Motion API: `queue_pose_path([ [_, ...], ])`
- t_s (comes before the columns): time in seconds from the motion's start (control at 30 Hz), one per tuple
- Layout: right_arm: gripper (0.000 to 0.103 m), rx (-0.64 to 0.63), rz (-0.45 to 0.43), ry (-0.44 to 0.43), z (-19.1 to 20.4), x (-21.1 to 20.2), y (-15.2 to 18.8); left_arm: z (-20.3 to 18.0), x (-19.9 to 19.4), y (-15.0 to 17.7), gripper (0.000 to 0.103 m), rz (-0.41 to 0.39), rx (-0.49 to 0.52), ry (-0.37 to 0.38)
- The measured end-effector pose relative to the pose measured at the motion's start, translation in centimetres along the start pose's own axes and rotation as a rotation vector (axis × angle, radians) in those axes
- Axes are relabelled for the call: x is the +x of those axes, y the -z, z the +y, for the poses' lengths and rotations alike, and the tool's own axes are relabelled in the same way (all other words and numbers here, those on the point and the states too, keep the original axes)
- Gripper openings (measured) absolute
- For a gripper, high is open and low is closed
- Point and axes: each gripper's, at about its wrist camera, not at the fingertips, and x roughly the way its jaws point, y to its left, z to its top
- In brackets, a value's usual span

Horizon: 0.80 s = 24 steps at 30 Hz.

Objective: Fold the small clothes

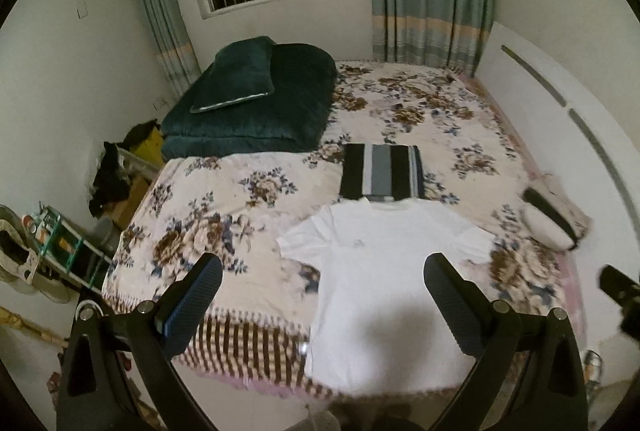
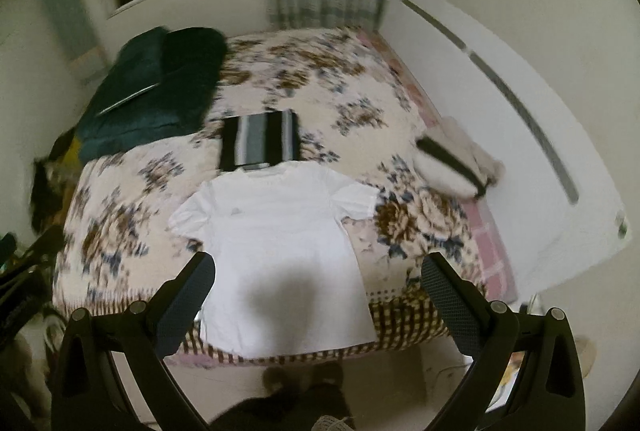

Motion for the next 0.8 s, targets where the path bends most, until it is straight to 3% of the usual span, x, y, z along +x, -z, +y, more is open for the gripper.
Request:
queue_pose_path([
  [0.17,0.103,0.193,0.109,0.043,-7.0,13.2,1.0,-2.8,10.8,1.6,0.103,0.074,0.025,-0.038],
  [0.27,0.101,0.334,0.193,0.006,-12.2,22.7,2.0,-4.6,17.7,3.3,0.103,0.156,0.019,-0.058],
  [0.43,0.085,0.562,0.317,-0.097,-18.4,39.9,3.5,-7.4,28.5,6.5,0.103,0.282,-0.008,-0.147],
  [0.57,0.079,0.755,0.378,-0.199,-21.3,52.8,5.0,-8.6,37.0,9.7,0.103,0.373,-0.061,-0.182],
  [0.77,0.078,1.049,0.401,-0.372,-21.6,66.9,7.5,-8.9,45.5,13.5,0.103,0.463,-0.114,-0.205],
  [0.8,0.069,1.076,0.39,-0.393,-21.3,68.7,7.6,-8.7,46.7,14.2,0.103,0.485,-0.126,-0.205],
])
